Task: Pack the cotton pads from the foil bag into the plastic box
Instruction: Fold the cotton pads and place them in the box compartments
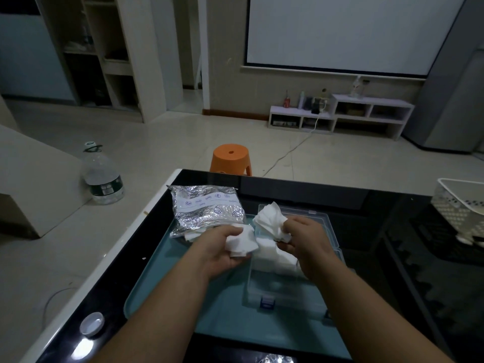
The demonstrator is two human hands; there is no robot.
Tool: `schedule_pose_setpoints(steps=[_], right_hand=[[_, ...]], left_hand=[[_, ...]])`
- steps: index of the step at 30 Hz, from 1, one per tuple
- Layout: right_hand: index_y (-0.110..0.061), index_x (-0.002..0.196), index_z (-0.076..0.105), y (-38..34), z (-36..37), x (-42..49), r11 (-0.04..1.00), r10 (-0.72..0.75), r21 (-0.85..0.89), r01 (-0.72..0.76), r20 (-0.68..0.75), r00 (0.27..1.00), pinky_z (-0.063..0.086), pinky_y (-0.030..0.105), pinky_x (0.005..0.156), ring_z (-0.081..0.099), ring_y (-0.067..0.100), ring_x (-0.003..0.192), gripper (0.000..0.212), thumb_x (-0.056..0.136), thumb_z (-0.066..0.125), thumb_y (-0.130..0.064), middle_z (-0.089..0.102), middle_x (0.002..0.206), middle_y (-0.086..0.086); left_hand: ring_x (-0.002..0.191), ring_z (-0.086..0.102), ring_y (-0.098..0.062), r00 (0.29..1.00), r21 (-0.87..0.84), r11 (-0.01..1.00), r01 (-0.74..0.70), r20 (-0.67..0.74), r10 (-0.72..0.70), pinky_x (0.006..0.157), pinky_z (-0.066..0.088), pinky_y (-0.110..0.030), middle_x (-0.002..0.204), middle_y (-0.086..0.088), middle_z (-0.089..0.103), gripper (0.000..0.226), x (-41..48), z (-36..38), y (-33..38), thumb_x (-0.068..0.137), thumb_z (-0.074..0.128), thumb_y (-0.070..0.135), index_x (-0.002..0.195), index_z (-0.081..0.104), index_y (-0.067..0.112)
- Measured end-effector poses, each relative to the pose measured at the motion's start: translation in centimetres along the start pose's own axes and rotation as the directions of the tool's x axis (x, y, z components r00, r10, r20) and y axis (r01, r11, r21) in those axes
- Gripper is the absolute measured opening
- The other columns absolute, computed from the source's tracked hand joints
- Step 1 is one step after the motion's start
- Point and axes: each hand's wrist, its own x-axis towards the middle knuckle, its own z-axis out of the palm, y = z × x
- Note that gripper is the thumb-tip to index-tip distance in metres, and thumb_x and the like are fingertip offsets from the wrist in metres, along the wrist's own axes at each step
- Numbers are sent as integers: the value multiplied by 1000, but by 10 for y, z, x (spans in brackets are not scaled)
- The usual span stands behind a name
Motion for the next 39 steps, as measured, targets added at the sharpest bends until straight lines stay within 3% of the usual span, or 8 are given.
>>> schedule_pose_setpoints(steps=[6,10,15,21,25,31,35,39], right_hand=[[-6,100,68,0,6,-3,993,59,100,-64,50,997,55,39,78,64,31,92,24,86,52,5,68,99,17],[-7,92,67,2,13,-7,971,88,209,-117,142,986,57,32,70,67,32,91,25,88,48,9,69,101,22],[-13,87,67,8,18,-10,997,45,58,-54,145,988,59,41,83,70,33,93,26,88,52,8,71,96,17],[-21,83,68,10,19,-9,985,-30,-165,44,85,996,57,36,77,67,24,88,24,85,59,1,72,91,5],[-19,91,67,10,20,-7,978,-1,-208,22,101,995,54,39,80,64,28,96,19,85,56,-5,68,100,10],[-20,101,63,12,14,-1,955,-76,-282,88,50,996,57,43,82,64,26,94,17,88,67,-29,64,102,3],[-24,84,64,13,10,0,901,-192,-399,172,-12,981,58,43,80,64,18,84,8,86,70,-20,66,89,-1],[-28,78,63,12,10,1,875,-219,-441,199,5,976,57,42,80,65,18,85,12,85,72,-23,67,88,-3]], left_hand=[[85,66,-35,972,232,956,-181,-107,210,70,57,-44,101,-23,68,25,12,8,-11,86,54,-11,104,65,4],[81,65,-30,955,246,943,-225,-136,263,75,55,-42,94,-19,68,21,12,12,-14,86,54,-9,95,64,8],[72,63,-25,952,246,935,-255,-106,288,59,52,-29,91,-18,67,30,7,16,-11,84,45,-13,97,63,7],[71,66,-29,978,31,979,-201,-44,202,65,57,-37,87,-22,68,19,0,18,-8,89,46,2,99,60,-5],[86,65,-32,957,202,944,-261,-71,280,83,55,-48,99,-20,69,16,3,18,-11,92,57,4,106,62,2],[83,69,-32,955,281,922,-267,-49,292,82,56,-48,97,-17,72,15,7,17,-16,88,65,5,103,65,6],[91,68,-34,953,284,918,-277,-44,301,87,53,-55,104,-18,72,12,10,17,-20,91,64,11,102,65,7],[92,70,-35,951,286,917,-279,-50,305,80,59,-47,102,-17,72,13,13,14,-20,92,63,9,104,64,6]])
